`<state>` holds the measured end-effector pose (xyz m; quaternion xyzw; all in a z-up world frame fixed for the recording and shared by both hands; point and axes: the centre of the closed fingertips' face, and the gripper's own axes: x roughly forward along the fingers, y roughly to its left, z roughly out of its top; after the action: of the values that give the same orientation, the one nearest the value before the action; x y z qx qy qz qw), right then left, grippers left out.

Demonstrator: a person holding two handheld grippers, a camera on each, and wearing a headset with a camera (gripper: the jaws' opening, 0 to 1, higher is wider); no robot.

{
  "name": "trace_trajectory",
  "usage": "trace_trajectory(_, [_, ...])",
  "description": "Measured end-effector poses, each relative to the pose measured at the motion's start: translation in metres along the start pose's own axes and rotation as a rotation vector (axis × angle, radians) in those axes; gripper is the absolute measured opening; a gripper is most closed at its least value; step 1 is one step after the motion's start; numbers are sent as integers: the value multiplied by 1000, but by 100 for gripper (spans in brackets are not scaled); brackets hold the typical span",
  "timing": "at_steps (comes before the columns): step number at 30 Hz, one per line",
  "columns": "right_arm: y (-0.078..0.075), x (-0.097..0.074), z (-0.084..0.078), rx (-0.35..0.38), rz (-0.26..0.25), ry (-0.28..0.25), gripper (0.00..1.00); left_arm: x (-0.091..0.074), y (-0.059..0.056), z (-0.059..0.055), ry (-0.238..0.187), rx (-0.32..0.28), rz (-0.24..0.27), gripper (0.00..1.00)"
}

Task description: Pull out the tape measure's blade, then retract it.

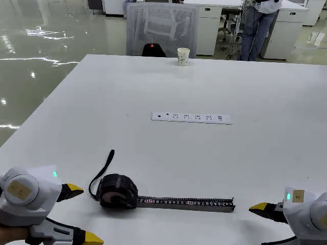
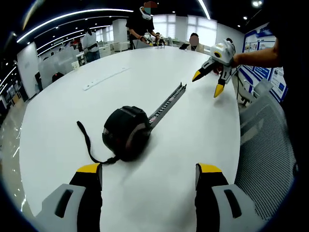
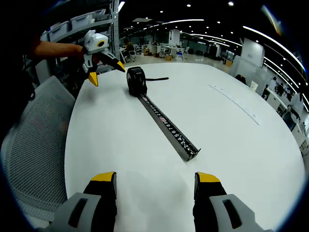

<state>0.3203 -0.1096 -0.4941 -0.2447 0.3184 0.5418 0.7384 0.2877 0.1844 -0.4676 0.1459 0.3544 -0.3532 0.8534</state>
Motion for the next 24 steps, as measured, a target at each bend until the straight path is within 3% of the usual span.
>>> trace_trajectory(7, [10,-2,-1,25,-11,-28,69,-2,-7,-5,-26,-30,28,81])
trace_trajectory(24, [30,-3,9,116,-63,-121,80,-3,-31,0,-124,-109,87,85])
